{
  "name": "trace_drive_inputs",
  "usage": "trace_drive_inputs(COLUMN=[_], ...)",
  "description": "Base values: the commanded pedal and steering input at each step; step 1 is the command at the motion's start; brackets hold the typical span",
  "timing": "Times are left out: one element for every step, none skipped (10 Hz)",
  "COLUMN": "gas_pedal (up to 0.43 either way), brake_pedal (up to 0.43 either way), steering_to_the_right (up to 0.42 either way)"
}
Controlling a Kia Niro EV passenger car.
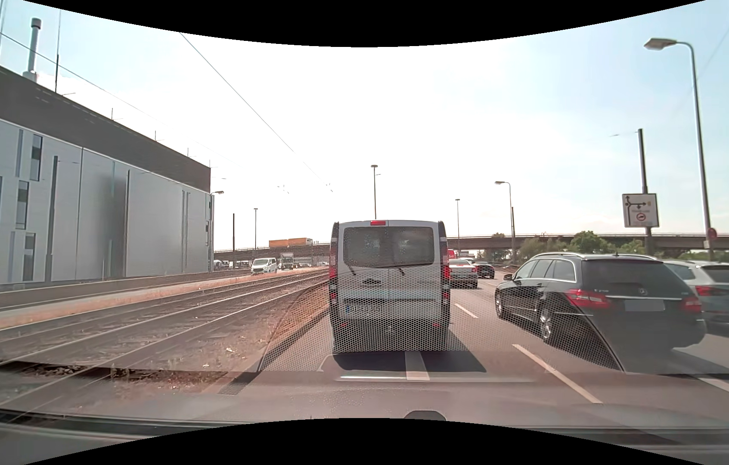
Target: Follow the waypoints while adhering to traffic rules and regulations
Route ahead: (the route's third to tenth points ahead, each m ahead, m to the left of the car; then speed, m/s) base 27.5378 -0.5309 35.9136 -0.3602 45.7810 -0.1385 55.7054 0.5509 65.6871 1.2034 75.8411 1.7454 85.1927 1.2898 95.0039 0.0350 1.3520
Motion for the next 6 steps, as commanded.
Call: trace_drive_inputs(gas_pedal=[0.197,0.22,0.22,0.22,0.22,0.22], brake_pedal=[0.0,0.0,0.0,0.0,0.0,0.0], steering_to_the_right=[-0.018,-0.017,-0.016,-0.015,-0.015,-0.015])
